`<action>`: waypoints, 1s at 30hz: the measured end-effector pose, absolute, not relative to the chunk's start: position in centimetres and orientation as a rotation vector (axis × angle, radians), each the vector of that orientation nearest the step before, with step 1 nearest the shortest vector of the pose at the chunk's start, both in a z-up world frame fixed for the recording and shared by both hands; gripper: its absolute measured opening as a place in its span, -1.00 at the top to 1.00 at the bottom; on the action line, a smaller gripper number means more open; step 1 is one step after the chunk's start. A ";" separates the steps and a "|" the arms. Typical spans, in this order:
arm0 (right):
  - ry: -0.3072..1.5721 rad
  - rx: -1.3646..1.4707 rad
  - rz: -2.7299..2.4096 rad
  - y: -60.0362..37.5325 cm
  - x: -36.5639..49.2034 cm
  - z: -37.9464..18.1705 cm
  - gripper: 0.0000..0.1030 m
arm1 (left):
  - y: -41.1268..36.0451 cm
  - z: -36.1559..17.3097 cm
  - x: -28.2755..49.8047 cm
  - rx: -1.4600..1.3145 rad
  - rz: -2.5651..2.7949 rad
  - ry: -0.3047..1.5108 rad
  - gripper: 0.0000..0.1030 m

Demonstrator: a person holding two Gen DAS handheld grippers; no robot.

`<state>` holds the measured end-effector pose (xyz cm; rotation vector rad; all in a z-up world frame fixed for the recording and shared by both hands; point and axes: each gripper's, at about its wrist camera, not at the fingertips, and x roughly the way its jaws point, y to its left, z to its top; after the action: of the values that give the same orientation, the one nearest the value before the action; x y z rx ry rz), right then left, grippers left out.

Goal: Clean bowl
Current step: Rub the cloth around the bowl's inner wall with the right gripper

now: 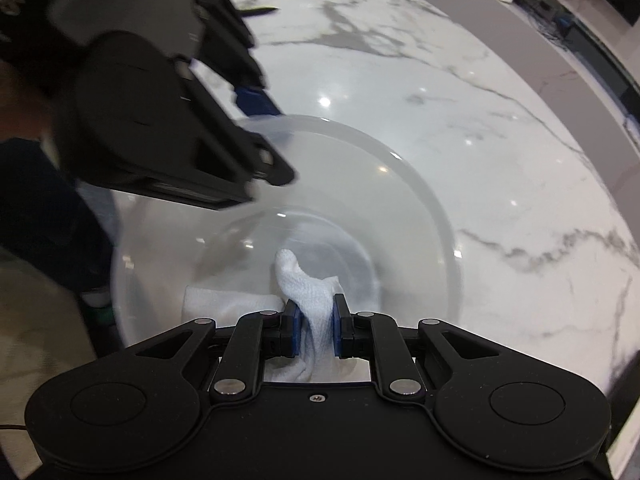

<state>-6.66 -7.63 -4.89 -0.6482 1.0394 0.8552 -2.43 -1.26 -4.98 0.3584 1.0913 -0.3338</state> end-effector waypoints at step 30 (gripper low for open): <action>0.944 -0.647 0.903 -5.7 -7.2 -5.7 0.76 | -1.3 -5.1 -3.4 0.444 -0.425 1.032 0.54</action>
<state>-7.23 -5.69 -5.66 -0.6472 0.9443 0.9031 -3.40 -1.27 -5.12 0.4438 1.0321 -0.4247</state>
